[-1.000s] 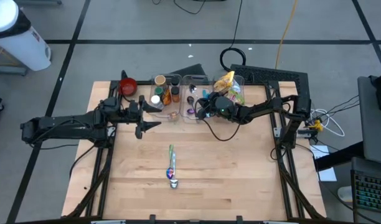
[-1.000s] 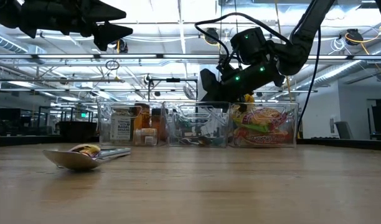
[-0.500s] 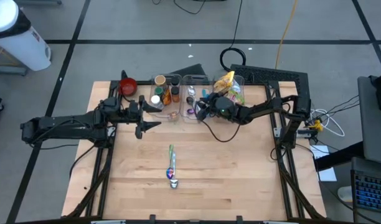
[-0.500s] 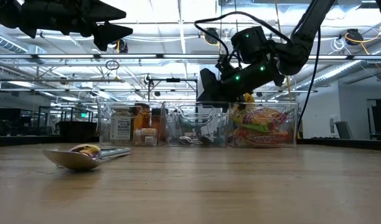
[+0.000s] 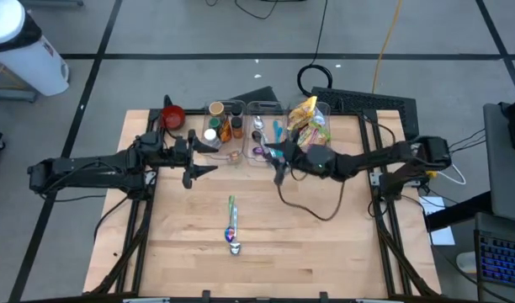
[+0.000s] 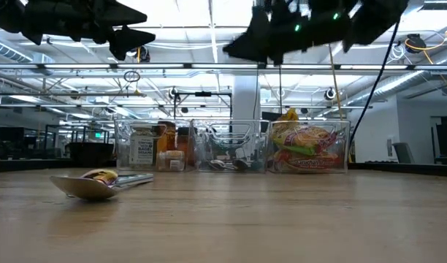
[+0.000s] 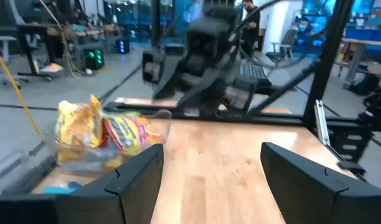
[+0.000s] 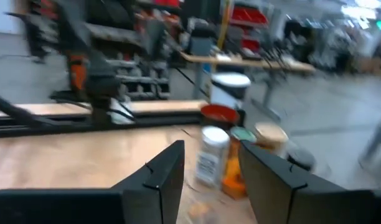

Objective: Pick & Place Food Item
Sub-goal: Put the purple green spoon into the middle transparent bin

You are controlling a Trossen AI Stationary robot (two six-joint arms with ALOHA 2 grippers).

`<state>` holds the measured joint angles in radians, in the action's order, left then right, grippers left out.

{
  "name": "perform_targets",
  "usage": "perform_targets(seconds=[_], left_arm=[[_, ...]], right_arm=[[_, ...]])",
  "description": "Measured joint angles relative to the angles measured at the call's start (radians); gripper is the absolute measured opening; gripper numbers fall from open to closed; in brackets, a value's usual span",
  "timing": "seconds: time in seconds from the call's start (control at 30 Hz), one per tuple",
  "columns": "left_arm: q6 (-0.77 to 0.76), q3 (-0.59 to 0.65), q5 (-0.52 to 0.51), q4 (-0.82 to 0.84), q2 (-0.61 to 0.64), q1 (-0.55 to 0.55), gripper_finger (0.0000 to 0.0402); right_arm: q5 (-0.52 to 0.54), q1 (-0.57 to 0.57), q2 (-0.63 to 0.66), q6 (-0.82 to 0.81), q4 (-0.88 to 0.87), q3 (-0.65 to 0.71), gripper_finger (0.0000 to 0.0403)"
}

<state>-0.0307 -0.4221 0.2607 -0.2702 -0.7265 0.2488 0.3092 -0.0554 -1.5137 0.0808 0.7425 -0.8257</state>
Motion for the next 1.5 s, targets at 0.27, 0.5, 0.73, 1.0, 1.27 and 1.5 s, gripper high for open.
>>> perform_targets(seconds=[0.27, 0.5, 0.73, 1.0, 1.27, 1.5], left_arm=[[0.0, -0.013, 0.046, 0.037, -0.099, -0.129, 0.0278], [-0.06, -0.066, 0.023, 0.094, -0.299, -0.279, 0.0278], [0.037, -0.076, -0.008, 0.089, -0.506, -0.413, 0.0278], [0.239, -0.076, -0.306, 0.056, -0.701, -0.488, 0.0278], [0.421, -0.076, -0.261, 0.056, -0.806, -0.534, 0.0278], [0.497, -0.079, -0.244, -0.024, -0.871, -0.53, 0.0278]], right_arm=[[0.001, 0.093, 0.059, 0.096, 0.002, 0.0, 0.0144], [0.003, 0.077, 0.057, 0.091, -0.023, 0.0, 0.0142], [0.004, 0.068, 0.057, 0.042, -0.03, 0.0, 0.014], [0.003, 0.068, 0.057, 0.036, -0.029, 0.0, 0.0139], [0.003, 0.068, 0.057, 0.036, -0.029, 0.0, 0.0139], [0.003, 0.068, 0.057, 0.036, -0.029, -0.001, 0.0139]])
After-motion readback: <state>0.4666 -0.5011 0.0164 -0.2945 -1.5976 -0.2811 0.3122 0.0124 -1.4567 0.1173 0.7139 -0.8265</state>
